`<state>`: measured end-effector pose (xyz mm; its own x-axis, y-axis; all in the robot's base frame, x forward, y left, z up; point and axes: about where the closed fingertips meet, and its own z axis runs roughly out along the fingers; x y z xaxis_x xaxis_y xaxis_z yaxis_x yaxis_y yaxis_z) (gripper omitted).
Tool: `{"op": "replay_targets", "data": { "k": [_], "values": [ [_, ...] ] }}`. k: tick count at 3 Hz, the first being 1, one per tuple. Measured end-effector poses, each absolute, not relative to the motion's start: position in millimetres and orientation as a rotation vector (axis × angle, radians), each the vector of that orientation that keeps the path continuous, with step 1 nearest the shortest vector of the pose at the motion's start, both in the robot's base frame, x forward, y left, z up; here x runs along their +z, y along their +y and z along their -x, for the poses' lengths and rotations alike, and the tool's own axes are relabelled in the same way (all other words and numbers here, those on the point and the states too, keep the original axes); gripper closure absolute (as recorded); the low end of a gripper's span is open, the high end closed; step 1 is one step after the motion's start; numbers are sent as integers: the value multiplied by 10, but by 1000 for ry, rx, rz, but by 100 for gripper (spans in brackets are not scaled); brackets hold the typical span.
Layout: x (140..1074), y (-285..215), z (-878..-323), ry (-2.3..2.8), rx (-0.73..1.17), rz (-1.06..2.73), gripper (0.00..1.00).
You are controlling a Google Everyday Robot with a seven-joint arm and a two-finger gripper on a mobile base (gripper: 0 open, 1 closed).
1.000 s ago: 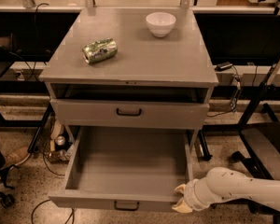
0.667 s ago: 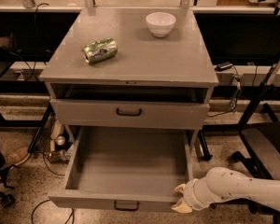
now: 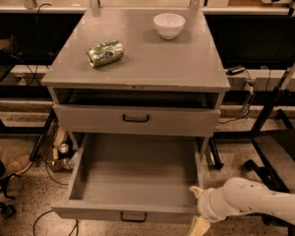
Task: Open middle drawer
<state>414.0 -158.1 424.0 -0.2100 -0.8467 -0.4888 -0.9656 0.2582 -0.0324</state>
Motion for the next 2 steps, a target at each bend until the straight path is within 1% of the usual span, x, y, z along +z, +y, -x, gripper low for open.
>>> {"op": "replay_targets", "data": {
  "k": [2],
  "values": [
    [5100,-2078,-4216,2049,187,1605,0]
  ]
}}
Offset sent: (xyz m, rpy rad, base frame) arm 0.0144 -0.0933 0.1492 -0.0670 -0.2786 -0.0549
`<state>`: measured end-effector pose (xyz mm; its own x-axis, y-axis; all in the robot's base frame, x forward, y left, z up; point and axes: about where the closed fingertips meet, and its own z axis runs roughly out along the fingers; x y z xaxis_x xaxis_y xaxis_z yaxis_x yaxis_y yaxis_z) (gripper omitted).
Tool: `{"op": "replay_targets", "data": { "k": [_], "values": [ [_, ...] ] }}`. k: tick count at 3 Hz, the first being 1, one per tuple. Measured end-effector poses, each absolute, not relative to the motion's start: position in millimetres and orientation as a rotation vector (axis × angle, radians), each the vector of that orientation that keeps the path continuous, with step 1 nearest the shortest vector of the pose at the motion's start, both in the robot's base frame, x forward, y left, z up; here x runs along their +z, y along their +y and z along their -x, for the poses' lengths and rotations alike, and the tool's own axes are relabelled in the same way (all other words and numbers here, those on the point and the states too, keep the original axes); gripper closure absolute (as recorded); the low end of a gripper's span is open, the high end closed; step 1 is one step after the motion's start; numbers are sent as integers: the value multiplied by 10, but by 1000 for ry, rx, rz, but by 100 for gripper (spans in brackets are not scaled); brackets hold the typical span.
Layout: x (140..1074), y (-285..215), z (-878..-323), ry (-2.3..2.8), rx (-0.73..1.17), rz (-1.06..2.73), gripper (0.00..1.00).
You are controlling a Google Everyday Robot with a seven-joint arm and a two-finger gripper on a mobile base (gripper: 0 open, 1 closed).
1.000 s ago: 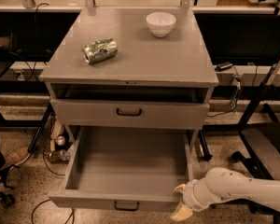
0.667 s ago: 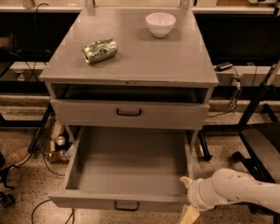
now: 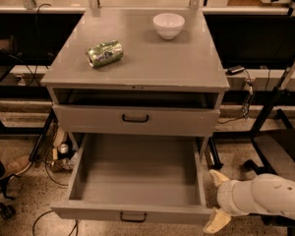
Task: Open middle drawer
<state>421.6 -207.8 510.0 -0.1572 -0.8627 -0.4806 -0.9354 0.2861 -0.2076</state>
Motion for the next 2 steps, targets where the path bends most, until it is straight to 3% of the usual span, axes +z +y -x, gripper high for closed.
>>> {"op": "replay_targets", "data": {
  "k": [2],
  "values": [
    [6321,-2623,-4390,1896,12,1542,0]
  ]
}}
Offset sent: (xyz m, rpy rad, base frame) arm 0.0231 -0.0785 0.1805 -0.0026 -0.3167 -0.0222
